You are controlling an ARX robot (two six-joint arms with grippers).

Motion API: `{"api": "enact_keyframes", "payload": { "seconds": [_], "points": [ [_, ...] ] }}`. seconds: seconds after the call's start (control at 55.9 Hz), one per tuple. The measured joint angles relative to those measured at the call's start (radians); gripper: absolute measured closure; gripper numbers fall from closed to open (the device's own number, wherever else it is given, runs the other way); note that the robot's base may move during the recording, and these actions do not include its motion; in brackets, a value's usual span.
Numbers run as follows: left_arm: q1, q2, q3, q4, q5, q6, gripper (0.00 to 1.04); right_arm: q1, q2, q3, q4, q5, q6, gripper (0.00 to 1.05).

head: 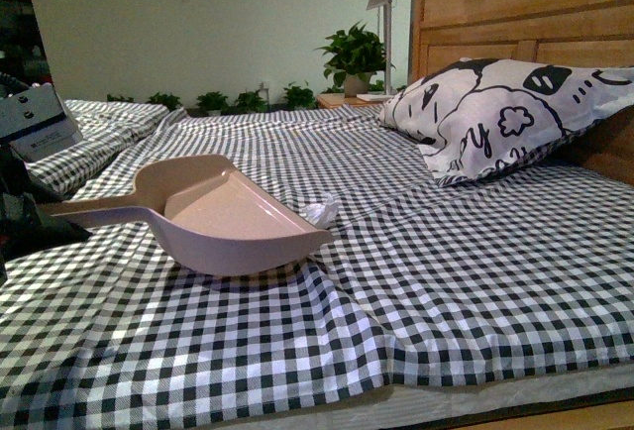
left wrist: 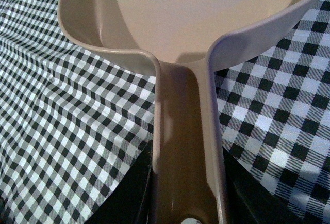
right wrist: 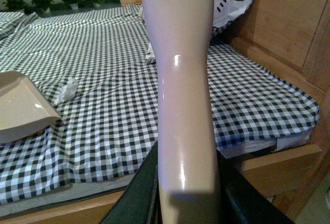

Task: Clean up trash

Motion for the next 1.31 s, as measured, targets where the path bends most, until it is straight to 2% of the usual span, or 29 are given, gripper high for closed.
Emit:
{"api": "enact_keyframes", "payload": {
  "seconds": [0.215, 0.609, 1.217, 1.271, 1.307],
  "points": [
    [-0.013, 0.027, 0.006, -0.001, -0.002, -0.005, 0.76, 0.0, 0.0, 0.0, 0.0, 0.0, 0.0, 0.84],
    [-0.021, 0.072, 0.062, -0.101, -0.005, -0.015, 0.76, 0.0, 0.0, 0.0, 0.0, 0.0, 0.0, 0.84],
    [-0.021, 0.072, 0.062, -0.105, -0.009, -0.015, 0.76, 0.0, 0.001, 0.0, -0.002, 0.002, 0.0, 0.84],
    [-0.021, 0.072, 0.062, -0.105, -0.009, -0.015, 0.76, 0.013, 0.026, 0.034, -0.103, 0.048, 0.009, 0.84],
    [-0.021, 0.072, 0.062, -0.105, -0.009, -0.015, 0.76, 0.009, 0.053, 0.063, -0.178, 0.042, 0.019, 0.84]
  ]
}}
